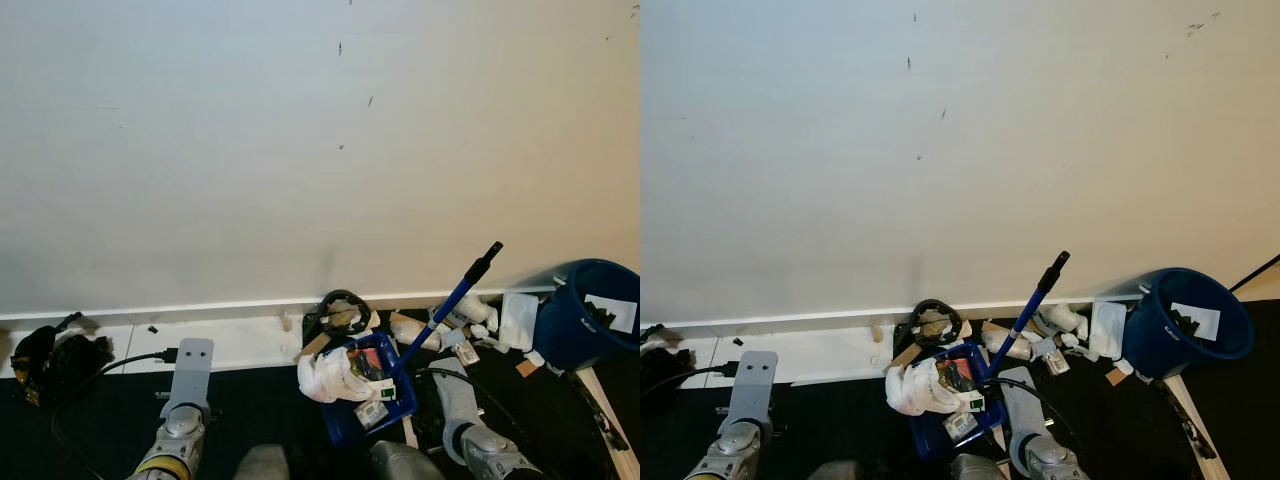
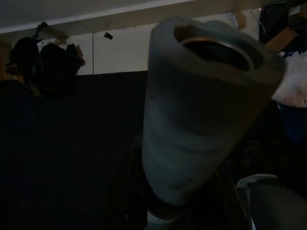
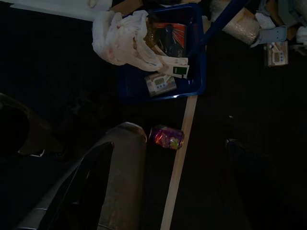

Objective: Sweep floor

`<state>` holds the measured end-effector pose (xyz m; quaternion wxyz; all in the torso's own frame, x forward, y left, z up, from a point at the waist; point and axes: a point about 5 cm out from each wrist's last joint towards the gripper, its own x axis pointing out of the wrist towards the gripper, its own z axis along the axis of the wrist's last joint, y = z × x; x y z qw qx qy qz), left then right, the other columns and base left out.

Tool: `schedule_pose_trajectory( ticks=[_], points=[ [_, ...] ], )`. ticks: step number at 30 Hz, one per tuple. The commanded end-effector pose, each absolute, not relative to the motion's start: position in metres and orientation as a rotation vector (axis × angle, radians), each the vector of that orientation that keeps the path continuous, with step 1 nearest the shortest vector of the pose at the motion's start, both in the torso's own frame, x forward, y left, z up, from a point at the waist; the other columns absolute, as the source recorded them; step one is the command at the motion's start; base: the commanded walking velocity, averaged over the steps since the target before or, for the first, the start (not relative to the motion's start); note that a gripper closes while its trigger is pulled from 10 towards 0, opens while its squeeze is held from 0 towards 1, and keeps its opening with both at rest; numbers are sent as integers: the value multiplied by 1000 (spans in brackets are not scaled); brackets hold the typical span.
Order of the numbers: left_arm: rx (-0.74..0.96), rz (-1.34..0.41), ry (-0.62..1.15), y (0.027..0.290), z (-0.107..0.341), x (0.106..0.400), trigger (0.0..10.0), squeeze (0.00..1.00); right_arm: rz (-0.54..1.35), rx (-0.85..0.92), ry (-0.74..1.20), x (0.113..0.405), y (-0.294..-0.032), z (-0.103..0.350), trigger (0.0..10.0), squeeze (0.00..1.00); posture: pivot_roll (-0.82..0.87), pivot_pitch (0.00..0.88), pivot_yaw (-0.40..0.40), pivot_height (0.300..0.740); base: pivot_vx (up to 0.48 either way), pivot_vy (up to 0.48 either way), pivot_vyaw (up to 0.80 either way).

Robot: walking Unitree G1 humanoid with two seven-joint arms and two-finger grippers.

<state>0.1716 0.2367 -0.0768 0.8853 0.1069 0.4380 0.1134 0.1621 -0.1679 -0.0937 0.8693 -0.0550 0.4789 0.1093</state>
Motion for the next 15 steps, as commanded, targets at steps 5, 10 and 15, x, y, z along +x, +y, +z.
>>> schedule_pose_trajectory(
  ticks=[5, 10, 15],
  points=[
    [156, 202, 929, 221, -84, 165, 10000, 0, 202, -131, 1019, 162, -177, -94, 10000, 0, 150, 0, -115, 740, 0, 0, 0],
    [152, 230, 939, 223, -86, 159, 10000, 0, 210, -140, 1024, 161, -179, -94, 10000, 0, 154, 0, -123, 740, 0, 0, 0],
    [145, 232, 975, 225, -90, 147, 10000, 0, 232, -145, 1038, 157, -177, -95, 10000, 0, 145, 0, -111, 740, 0, 0, 0]
  ],
)
